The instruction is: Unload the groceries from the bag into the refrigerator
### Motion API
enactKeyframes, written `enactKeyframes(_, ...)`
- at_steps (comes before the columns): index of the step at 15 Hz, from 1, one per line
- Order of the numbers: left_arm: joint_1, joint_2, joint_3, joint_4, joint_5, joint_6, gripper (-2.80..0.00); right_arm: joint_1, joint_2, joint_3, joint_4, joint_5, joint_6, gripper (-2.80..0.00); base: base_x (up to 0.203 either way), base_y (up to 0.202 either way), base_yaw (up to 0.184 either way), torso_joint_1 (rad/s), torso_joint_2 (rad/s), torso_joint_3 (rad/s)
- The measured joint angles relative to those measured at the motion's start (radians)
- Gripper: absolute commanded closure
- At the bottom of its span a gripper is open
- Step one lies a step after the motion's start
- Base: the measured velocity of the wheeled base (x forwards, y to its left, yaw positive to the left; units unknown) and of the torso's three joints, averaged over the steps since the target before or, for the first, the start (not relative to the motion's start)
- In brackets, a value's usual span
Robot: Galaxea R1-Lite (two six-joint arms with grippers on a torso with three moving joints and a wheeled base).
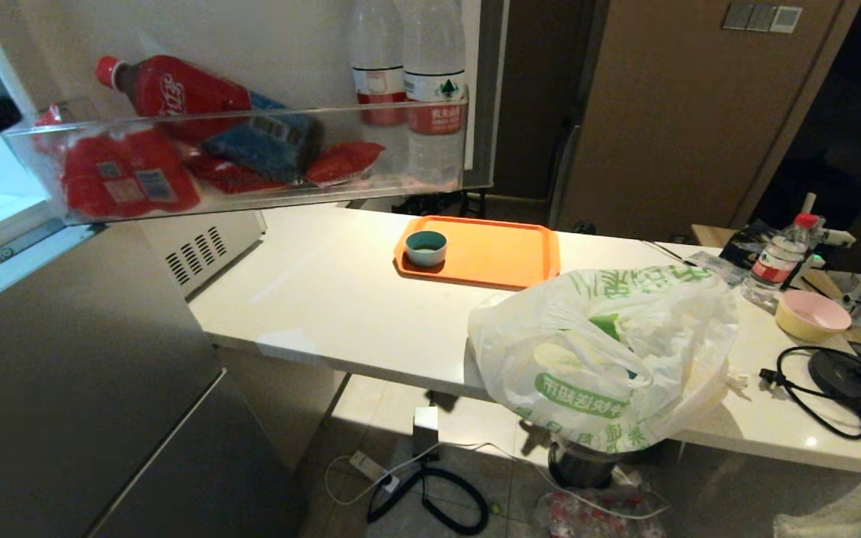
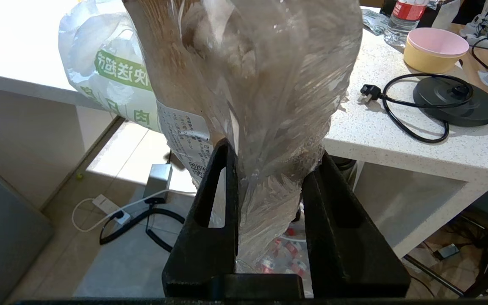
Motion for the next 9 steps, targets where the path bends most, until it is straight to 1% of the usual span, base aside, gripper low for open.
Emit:
enactKeyframes(3, -0.123, 0.136, -0.125, 0.001, 0.079, 0.002, 0.0, 0.0, 0.0, 0.0, 0.0, -0.001, 0.0, 0.0, 0.0, 0.0, 0.0, 0.0, 0.0, 0.0)
enactKeyframes(6, -0.243, 0.277, -0.302, 0.024, 0.184, 0.005, 0.0, 0.0, 0.0, 0.0, 0.0, -0.001, 0.001, 0.0, 0.0, 0.0, 0.0, 0.0, 0.0, 0.0)
enactKeyframes(7, -0.284, 0.318, -0.369, 0.056, 0.214, 0.006, 0.0, 0.0, 0.0, 0.0, 0.0, -0.001, 0.0, 0.0, 0.0, 0.0, 0.0, 0.0, 0.0, 0.0)
enactKeyframes(9, -0.355, 0.385, -0.486, 0.176, 0.263, 0.007, 0.0, 0.0, 0.0, 0.0, 0.0, -0.001, 0.0, 0.0, 0.0, 0.0, 0.0, 0.0, 0.0, 0.0)
